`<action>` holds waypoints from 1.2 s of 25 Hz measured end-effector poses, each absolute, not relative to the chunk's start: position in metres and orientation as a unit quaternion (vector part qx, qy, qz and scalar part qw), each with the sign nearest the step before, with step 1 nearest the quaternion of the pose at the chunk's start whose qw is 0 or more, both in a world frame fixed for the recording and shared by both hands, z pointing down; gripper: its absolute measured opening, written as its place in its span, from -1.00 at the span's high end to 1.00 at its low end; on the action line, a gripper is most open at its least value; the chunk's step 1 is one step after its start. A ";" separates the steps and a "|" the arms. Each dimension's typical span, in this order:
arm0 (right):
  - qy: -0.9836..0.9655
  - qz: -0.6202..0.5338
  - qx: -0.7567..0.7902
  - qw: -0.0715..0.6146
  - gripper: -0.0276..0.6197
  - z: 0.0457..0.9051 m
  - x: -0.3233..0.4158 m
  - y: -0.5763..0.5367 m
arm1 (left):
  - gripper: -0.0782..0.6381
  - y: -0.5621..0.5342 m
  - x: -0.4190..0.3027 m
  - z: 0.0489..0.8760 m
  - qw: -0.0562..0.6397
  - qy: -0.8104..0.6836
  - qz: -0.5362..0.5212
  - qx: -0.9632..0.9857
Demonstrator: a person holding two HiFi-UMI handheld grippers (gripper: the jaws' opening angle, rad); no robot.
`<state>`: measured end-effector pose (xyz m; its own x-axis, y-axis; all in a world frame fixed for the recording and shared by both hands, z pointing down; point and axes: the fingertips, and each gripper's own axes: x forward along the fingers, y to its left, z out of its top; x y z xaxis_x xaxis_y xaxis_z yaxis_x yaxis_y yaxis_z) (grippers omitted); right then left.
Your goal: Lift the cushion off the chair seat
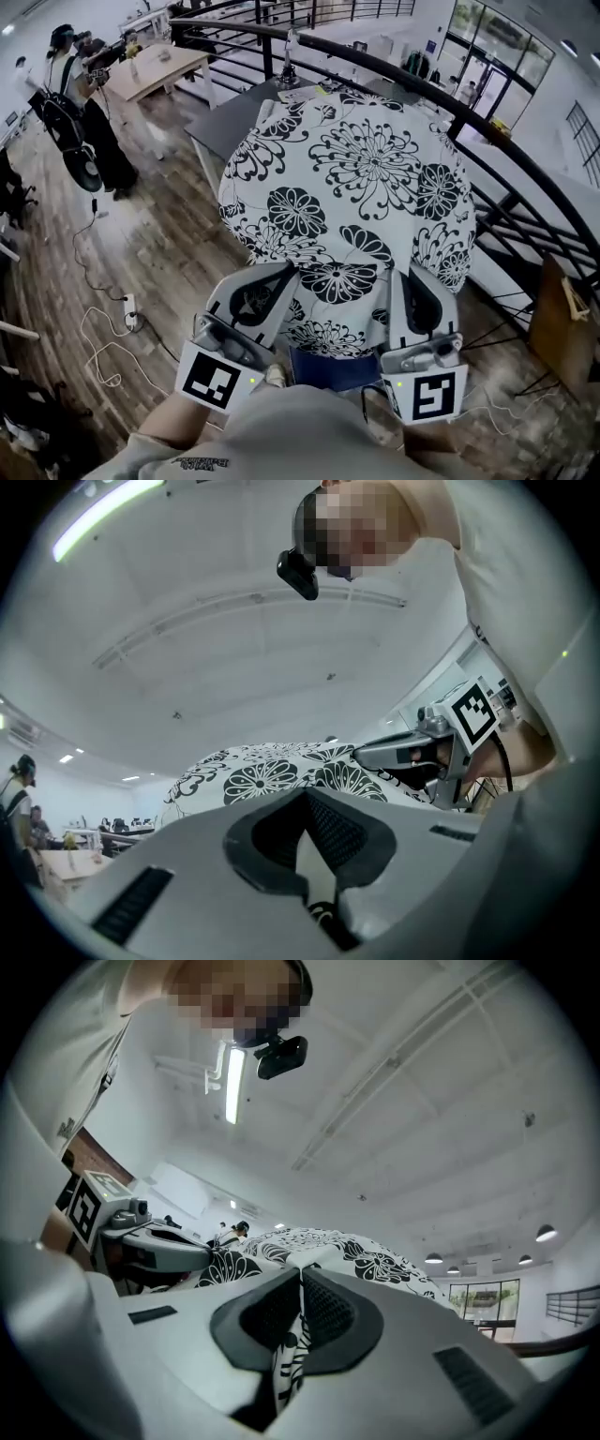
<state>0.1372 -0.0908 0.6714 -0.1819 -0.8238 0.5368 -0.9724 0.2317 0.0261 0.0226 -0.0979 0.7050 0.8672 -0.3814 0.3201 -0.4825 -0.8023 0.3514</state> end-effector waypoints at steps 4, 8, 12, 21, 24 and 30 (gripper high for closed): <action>-0.751 0.142 0.604 0.224 0.91 0.671 0.139 -0.090 | 0.77 -0.102 0.025 0.705 0.213 -0.240 0.084 0.944; -0.755 0.175 0.586 0.238 0.91 0.656 0.135 -0.097 | 0.77 -0.113 0.022 0.690 0.253 -0.245 0.090 0.932; -0.754 0.190 0.582 0.238 0.91 0.652 0.134 -0.102 | 0.77 -0.118 0.021 0.684 0.257 -0.244 0.100 0.930; -0.757 0.188 0.581 0.233 0.91 0.654 0.135 -0.100 | 0.77 -0.117 0.023 0.686 0.257 -0.246 0.098 0.929; -0.757 0.190 0.579 0.234 0.91 0.654 0.135 -0.101 | 0.77 -0.117 0.023 0.685 0.257 -0.246 0.101 0.929; -0.755 0.193 0.580 0.237 0.91 0.654 0.136 -0.101 | 0.77 -0.117 0.024 0.684 0.258 -0.243 0.100 0.930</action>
